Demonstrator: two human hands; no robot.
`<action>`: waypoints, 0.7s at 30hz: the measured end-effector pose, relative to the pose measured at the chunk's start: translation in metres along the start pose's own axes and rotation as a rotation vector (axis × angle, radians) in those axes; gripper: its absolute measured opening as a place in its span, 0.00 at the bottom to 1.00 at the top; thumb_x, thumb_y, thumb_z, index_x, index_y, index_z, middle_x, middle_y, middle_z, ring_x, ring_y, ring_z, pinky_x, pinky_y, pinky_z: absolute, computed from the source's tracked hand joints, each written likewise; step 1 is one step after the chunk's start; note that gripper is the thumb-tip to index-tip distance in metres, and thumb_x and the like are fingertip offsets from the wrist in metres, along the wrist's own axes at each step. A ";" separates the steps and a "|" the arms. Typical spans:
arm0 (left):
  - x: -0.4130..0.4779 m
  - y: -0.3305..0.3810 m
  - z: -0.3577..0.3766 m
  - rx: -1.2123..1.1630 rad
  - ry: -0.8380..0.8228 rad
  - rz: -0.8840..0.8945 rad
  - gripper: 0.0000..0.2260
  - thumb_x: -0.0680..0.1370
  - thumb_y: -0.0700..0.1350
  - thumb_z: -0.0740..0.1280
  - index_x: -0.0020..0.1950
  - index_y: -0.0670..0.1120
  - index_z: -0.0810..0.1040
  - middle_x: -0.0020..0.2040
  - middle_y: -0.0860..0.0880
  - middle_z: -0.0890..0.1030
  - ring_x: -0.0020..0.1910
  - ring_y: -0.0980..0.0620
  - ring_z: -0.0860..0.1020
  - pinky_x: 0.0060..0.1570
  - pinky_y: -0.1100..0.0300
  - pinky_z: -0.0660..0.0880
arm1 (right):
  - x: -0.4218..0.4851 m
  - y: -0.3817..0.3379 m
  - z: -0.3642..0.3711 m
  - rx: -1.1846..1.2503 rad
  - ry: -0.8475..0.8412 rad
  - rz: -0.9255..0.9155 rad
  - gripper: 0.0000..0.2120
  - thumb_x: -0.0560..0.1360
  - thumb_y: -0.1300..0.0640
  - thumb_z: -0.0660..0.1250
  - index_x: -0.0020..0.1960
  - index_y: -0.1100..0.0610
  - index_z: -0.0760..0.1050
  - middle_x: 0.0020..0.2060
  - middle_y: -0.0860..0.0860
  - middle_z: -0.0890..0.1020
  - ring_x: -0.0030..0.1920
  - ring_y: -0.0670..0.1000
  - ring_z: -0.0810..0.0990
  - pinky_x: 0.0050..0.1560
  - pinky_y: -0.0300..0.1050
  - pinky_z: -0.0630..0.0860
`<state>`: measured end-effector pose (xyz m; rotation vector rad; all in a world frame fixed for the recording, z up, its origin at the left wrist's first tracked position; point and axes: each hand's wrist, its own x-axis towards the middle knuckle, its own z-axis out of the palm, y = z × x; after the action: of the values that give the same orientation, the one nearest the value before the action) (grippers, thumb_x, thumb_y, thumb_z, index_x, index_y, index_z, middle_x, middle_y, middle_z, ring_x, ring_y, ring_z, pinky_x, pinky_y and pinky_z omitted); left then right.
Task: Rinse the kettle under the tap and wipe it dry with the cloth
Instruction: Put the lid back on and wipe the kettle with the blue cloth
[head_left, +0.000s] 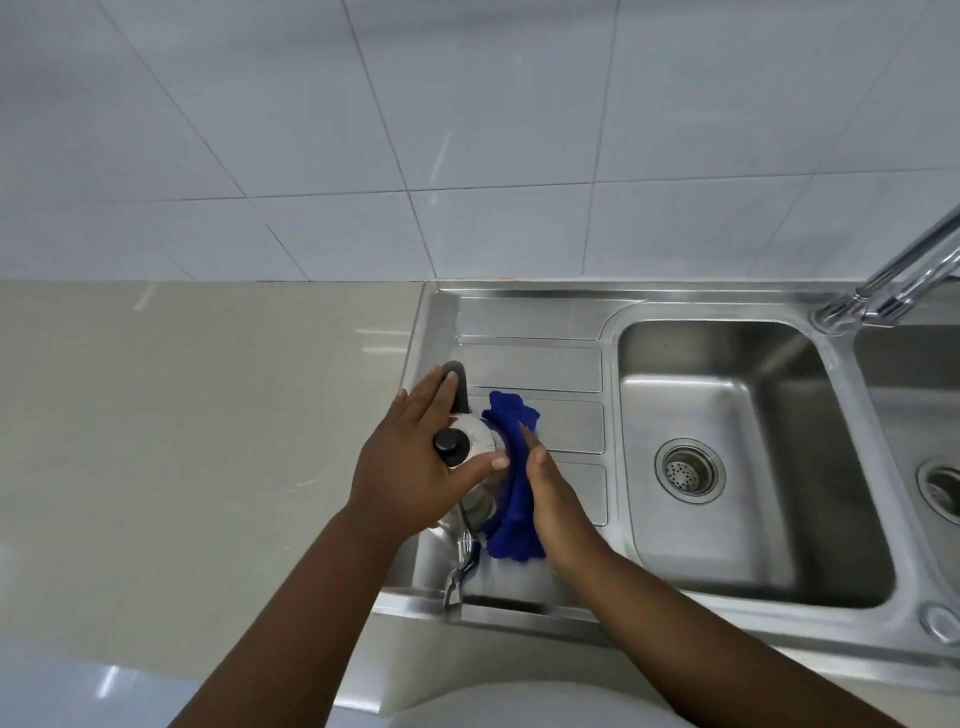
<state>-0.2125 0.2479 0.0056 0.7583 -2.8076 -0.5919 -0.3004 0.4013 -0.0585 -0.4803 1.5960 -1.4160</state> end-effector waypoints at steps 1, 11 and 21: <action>0.000 -0.001 -0.001 -0.029 -0.020 -0.002 0.47 0.67 0.77 0.53 0.77 0.49 0.56 0.78 0.55 0.55 0.75 0.61 0.52 0.75 0.58 0.52 | -0.003 -0.006 0.002 -0.029 -0.002 -0.042 0.43 0.65 0.17 0.48 0.76 0.32 0.56 0.78 0.39 0.63 0.77 0.44 0.63 0.78 0.53 0.60; 0.012 -0.007 -0.014 -0.166 -0.119 0.183 0.43 0.68 0.72 0.62 0.76 0.49 0.60 0.74 0.65 0.52 0.75 0.66 0.52 0.74 0.65 0.51 | 0.027 0.003 -0.007 0.000 0.023 -0.061 0.31 0.67 0.20 0.53 0.64 0.32 0.74 0.62 0.47 0.82 0.65 0.51 0.79 0.71 0.62 0.70; 0.012 -0.011 -0.009 -0.160 -0.113 0.207 0.42 0.69 0.68 0.66 0.75 0.46 0.63 0.77 0.55 0.59 0.76 0.58 0.57 0.76 0.59 0.53 | 0.029 0.007 -0.005 -0.068 0.042 -0.126 0.33 0.73 0.25 0.53 0.71 0.41 0.70 0.66 0.47 0.79 0.67 0.48 0.77 0.71 0.60 0.70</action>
<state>-0.2150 0.2299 0.0095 0.4103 -2.8466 -0.8327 -0.3171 0.3834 -0.0761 -0.6042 1.6767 -1.4768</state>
